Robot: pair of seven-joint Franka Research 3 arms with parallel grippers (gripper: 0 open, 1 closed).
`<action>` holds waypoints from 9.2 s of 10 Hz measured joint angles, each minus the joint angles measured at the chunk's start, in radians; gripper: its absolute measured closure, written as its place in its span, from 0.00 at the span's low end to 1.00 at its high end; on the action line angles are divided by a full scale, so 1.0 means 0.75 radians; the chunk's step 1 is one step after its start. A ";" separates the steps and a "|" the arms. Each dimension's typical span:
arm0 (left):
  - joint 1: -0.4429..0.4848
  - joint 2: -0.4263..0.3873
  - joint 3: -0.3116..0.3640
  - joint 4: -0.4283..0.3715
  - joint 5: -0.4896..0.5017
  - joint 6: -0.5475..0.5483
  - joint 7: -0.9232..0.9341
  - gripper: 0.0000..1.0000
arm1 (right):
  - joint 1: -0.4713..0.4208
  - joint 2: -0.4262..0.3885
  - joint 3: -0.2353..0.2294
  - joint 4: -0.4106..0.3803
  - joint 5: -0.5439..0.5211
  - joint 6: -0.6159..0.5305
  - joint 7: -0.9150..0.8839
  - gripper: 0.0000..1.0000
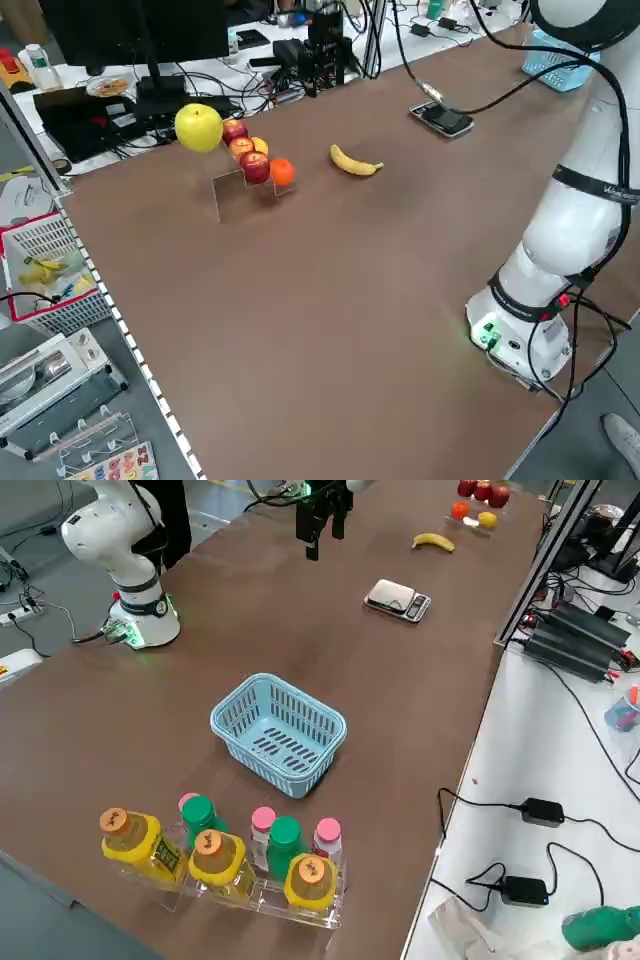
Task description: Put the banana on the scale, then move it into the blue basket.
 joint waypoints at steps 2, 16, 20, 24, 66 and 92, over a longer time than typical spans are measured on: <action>-0.003 0.006 -0.006 -0.167 0.000 0.212 -0.059 0.02 | 0.000 0.000 0.000 -0.001 0.005 0.003 0.000 0.00; -0.202 0.452 -0.060 -0.281 0.000 0.823 -0.384 0.39 | 0.000 -0.002 -0.026 0.002 0.010 0.015 0.002 0.00; -0.203 0.413 -0.064 -0.246 0.000 0.787 -0.448 0.61 | 0.005 -0.002 -0.026 0.001 0.011 0.016 0.002 0.00; -0.394 0.233 -0.114 -0.098 -0.001 0.439 -0.859 0.62 | 0.007 -0.002 -0.025 -0.001 0.012 0.016 0.002 0.00; -0.177 -0.207 -0.015 0.419 0.005 -0.444 -0.062 0.00 | 1.077 1.273 -0.005 0.522 -0.219 0.935 0.368 0.00; -0.136 -0.227 -0.034 0.439 0.045 -0.460 -0.064 0.00 | -0.159 0.261 -0.056 -0.497 -0.136 0.834 -0.367 0.75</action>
